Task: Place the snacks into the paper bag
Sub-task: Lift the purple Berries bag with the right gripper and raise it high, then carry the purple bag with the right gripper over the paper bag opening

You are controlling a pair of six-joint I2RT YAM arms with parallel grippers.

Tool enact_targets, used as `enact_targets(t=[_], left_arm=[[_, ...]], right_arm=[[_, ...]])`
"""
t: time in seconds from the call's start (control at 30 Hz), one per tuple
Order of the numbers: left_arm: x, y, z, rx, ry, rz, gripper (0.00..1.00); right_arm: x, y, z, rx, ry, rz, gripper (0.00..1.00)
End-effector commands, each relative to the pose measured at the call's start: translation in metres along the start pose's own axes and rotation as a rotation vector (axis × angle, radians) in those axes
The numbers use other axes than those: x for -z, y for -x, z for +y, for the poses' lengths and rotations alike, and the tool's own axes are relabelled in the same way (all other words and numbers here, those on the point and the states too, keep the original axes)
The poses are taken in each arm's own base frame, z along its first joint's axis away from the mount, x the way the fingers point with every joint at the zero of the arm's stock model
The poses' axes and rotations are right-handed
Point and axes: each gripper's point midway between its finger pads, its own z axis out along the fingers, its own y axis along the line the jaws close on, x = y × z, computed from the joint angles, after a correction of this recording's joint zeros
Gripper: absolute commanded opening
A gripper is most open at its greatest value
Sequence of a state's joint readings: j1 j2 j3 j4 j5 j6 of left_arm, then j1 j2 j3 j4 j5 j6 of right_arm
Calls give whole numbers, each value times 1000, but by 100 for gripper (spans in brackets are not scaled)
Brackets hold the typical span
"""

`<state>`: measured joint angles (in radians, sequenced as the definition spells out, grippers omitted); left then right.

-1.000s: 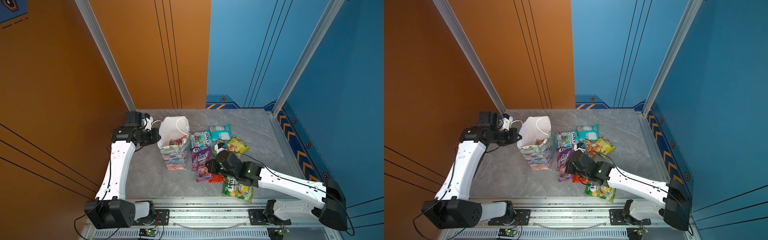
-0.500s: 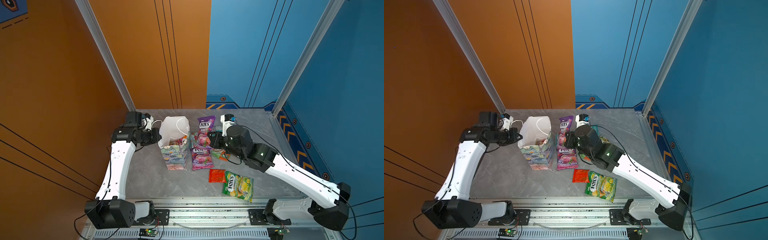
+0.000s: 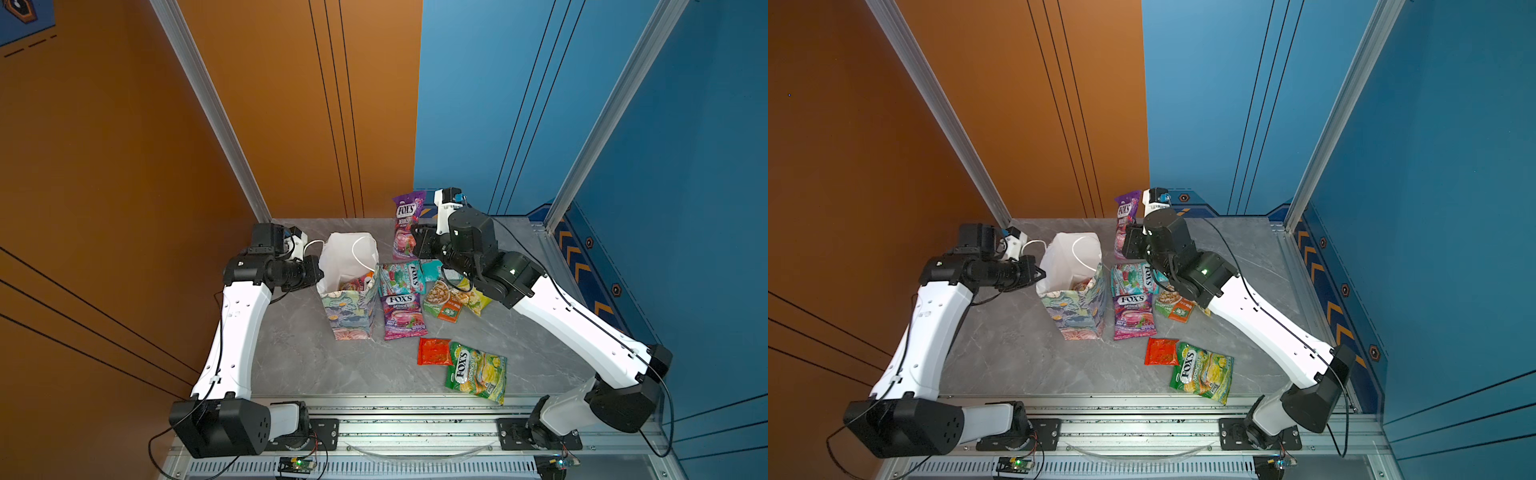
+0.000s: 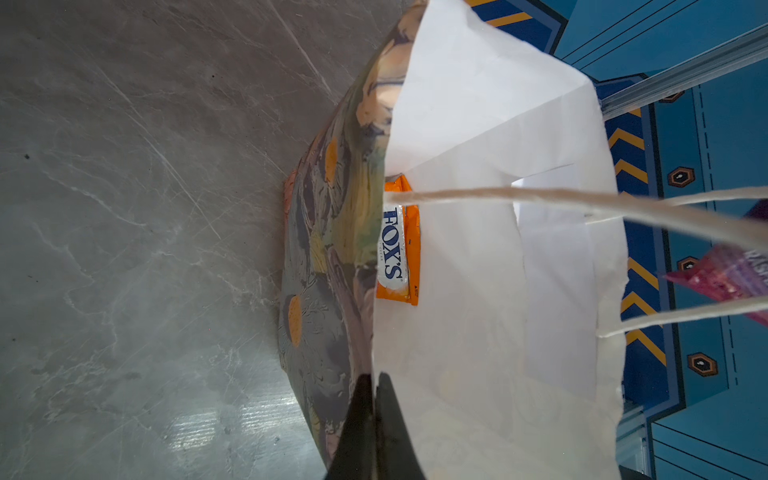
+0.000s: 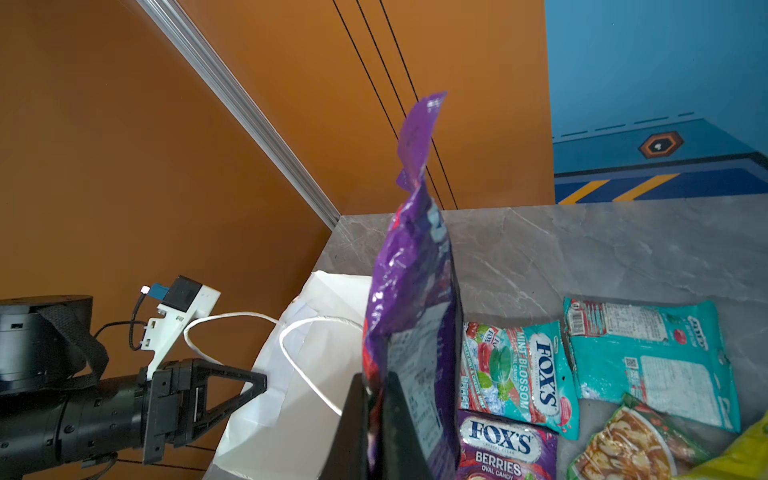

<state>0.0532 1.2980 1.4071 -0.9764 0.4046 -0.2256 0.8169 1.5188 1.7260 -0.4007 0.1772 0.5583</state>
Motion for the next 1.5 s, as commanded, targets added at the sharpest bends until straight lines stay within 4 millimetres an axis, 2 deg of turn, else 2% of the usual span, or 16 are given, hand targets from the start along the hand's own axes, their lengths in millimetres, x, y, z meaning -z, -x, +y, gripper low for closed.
enact_targets(t=[0.0,0.47,0.6,0.77,1.0,1.23,1.47], left_arm=[[-3,-1,-5,-1,-33,3,0],[-1,-1,-11,-8,-59,1,0],[0,-3,-11,-7,-59,2,0],[-1,-3,-12,-8,-65,5,0],[-1,-4,-13,-9,-67,3,0],[1,-4,-14,-10,-70,-1,0],[1,-3,-13,-9,-67,-4,0]], right_arm=[[1,31,17,51,39,-59,0],[-59,59,59,95,100,-96,0],[-73,59,75,84,147,-100,0],[-85,45,94,69,206,-79,0],[-84,18,116,77,237,-19,0],[-80,-5,121,79,208,30,0],[-73,-18,110,81,167,49,0]])
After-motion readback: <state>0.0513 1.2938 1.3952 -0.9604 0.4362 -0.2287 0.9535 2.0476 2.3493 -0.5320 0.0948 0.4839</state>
